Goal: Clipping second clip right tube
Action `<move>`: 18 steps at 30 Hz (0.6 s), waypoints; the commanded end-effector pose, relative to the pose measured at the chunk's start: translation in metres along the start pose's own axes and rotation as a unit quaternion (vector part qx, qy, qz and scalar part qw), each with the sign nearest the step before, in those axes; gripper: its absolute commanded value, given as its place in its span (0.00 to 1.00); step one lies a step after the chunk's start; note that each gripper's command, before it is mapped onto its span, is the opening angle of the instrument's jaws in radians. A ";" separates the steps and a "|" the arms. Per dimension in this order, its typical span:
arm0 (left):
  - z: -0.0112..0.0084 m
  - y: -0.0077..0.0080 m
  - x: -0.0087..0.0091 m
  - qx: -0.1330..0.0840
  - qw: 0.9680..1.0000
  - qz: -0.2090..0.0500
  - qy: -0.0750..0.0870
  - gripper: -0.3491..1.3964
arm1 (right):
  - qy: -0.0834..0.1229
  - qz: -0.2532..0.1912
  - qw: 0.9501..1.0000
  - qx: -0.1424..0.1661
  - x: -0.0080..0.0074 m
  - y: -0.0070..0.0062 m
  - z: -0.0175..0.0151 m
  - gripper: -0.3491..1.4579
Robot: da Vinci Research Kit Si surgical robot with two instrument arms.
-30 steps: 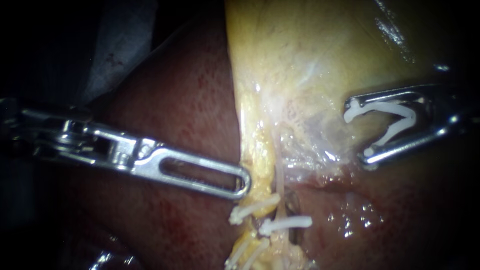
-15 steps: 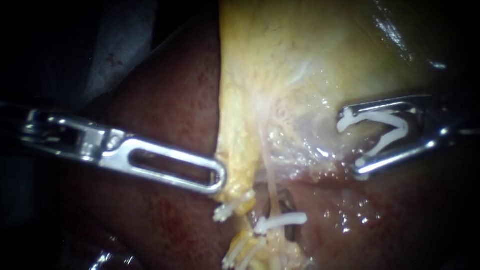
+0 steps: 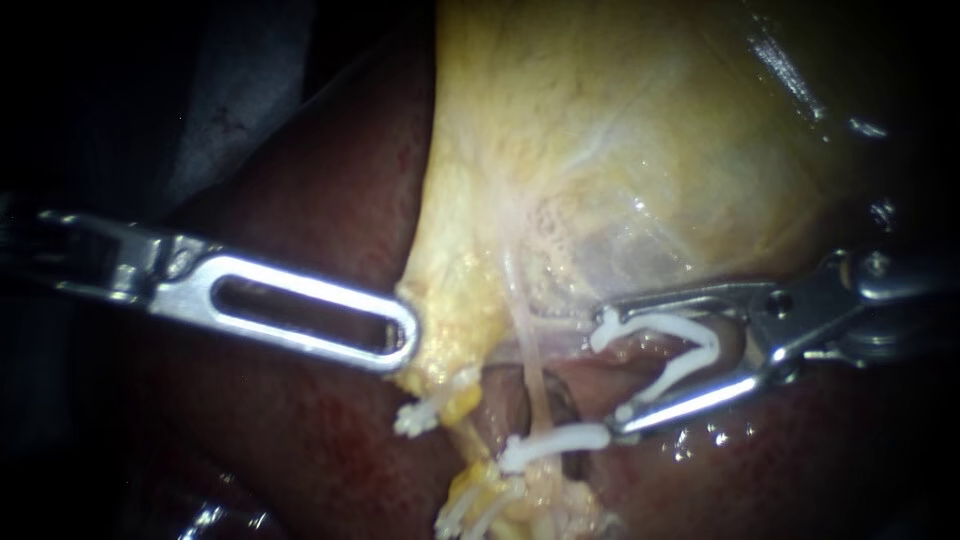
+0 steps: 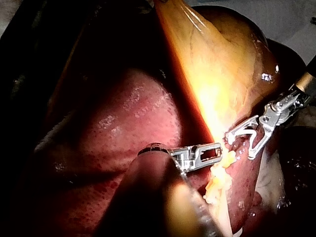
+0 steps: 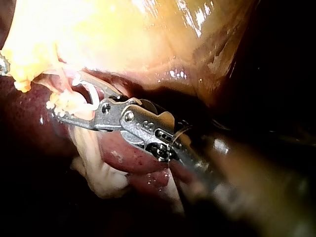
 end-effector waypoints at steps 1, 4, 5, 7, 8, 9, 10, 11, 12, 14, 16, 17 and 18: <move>0.0000 0.0000 0.0000 0.001 1.000 0.000 -0.001 0.00 | -0.001 0.001 1.000 0.001 -0.0003 0.0000 0.0003 0.51; -0.0001 -0.0001 -0.0001 0.001 1.000 0.000 -0.001 0.00 | -0.003 0.002 1.000 0.005 -0.0009 0.0001 0.0008 0.51; -0.0002 -0.0002 -0.0001 0.001 1.000 -0.001 -0.001 0.00 | -0.003 0.004 1.000 0.005 -0.0010 0.0002 0.0010 0.51; -0.0002 -0.0003 -0.0001 0.002 1.000 -0.001 -0.001 0.00 | -0.004 0.003 1.000 0.004 -0.0013 0.0004 0.0014 0.51; -0.0003 -0.0005 -0.0001 0.002 1.000 -0.004 -0.001 0.00 | -0.004 0.002 1.000 0.004 -0.0015 0.0005 0.0015 0.51; -0.0003 -0.0005 -0.0001 0.002 1.000 -0.004 -0.001 0.00 | -0.004 0.002 1.000 0.003 -0.0016 0.0005 0.0016 0.51; -0.0003 -0.0006 -0.0001 0.002 1.000 -0.005 -0.001 0.00 | -0.004 0.001 1.000 0.003 -0.0018 0.0006 0.0018 0.51; -0.0004 -0.0007 -0.0001 0.002 1.000 -0.005 -0.001 0.00 | -0.004 0.004 1.000 0.003 -0.0019 0.0007 0.0019 0.51; -0.0004 -0.0007 -0.0001 0.002 1.000 -0.005 -0.001 0.00 | -0.004 0.003 1.000 0.003 -0.0020 0.0008 0.0020 0.51; -0.0004 -0.0008 -0.0001 0.002 1.000 -0.005 -0.001 0.00 | -0.004 0.003 1.000 0.002 -0.0021 0.0009 0.0022 0.51; -0.0004 -0.0009 -0.0001 0.003 1.000 -0.005 -0.002 0.00 | -0.005 0.005 1.000 0.003 -0.0023 0.0010 0.0026 0.51; -0.0004 -0.0009 -0.0001 0.003 1.000 -0.005 -0.002 0.00 | -0.005 0.005 1.000 0.004 -0.0024 0.0011 0.0028 0.51; -0.0004 -0.0009 -0.0001 0.003 1.000 -0.005 -0.002 0.00 | -0.006 0.007 1.000 0.005 -0.0025 0.0012 0.0030 0.51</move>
